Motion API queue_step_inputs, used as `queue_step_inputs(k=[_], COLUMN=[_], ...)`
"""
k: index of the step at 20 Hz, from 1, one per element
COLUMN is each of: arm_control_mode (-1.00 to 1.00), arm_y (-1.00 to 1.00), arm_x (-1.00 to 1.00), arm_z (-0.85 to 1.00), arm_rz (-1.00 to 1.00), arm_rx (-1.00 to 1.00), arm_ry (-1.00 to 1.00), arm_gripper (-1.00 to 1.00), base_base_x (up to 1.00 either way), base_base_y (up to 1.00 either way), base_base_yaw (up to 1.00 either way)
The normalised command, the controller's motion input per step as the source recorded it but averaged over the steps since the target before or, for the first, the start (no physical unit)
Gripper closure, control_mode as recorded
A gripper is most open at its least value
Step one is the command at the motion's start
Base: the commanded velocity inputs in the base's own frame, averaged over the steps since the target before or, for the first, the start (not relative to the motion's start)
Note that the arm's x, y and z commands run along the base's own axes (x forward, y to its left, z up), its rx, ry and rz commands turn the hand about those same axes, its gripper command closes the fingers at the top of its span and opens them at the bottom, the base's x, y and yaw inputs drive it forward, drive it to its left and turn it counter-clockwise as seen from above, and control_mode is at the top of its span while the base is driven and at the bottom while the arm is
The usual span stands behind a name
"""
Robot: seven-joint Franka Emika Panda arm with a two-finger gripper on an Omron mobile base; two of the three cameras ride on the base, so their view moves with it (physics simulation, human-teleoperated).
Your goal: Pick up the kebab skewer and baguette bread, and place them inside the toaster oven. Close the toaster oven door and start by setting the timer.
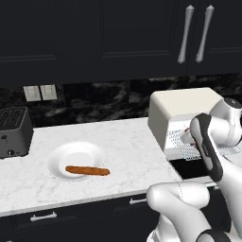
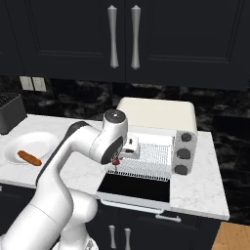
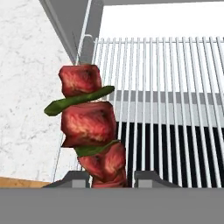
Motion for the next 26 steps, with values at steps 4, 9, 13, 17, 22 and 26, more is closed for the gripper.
queue_step_inputs(k=[4,9,13,17,22,26], arm_control_mode=[-1.0,-1.0,-1.0,-1.0,-1.0,-1.0], arm_y=[-0.16,-0.04,-0.11,-0.02,-0.02,-0.03], arm_x=[0.09,0.07,0.29,0.16,0.13,-0.03], arm_z=[-0.16,-0.21,-0.08,-0.15,-0.18,-0.25], arm_rz=[-0.01,-0.02,0.0,0.0,0.0,0.0], arm_rx=[0.01,0.03,0.01,0.0,0.0,0.0], arm_ry=[0.0,0.0,0.0,0.0,0.0,0.0], arm_gripper=[1.0,1.0,1.0,1.0,1.0,1.0], base_base_x=[0.0,0.0,0.0,0.0,0.0,0.0], base_base_y=[0.0,0.0,0.0,0.0,0.0,0.0], base_base_yaw=[0.0,0.0,0.0,0.0,0.0,0.0])
